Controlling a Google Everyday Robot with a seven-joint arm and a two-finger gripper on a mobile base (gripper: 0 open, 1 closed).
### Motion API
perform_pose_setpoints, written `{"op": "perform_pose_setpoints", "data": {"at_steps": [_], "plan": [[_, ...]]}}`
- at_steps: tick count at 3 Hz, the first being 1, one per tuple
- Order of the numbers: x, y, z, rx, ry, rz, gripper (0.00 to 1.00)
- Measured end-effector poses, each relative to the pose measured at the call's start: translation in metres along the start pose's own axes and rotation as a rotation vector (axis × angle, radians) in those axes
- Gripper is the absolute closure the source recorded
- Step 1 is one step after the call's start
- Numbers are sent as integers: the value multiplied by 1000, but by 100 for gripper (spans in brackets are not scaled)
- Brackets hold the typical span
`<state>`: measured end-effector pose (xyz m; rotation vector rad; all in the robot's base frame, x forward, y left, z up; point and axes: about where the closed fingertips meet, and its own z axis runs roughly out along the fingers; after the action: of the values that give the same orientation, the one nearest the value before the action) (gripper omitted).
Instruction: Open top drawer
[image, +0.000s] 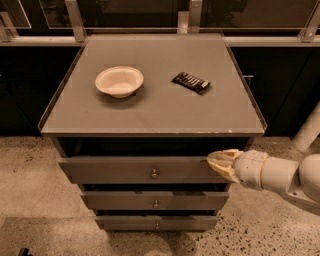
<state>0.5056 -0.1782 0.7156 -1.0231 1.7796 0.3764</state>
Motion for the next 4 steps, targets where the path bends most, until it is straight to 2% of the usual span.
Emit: {"op": "perform_pose_setpoints", "data": {"at_steps": [3,4], "plan": [[10,-37,49,56,3,-5,100],[23,-58,65,109,31,-9,100]]}}
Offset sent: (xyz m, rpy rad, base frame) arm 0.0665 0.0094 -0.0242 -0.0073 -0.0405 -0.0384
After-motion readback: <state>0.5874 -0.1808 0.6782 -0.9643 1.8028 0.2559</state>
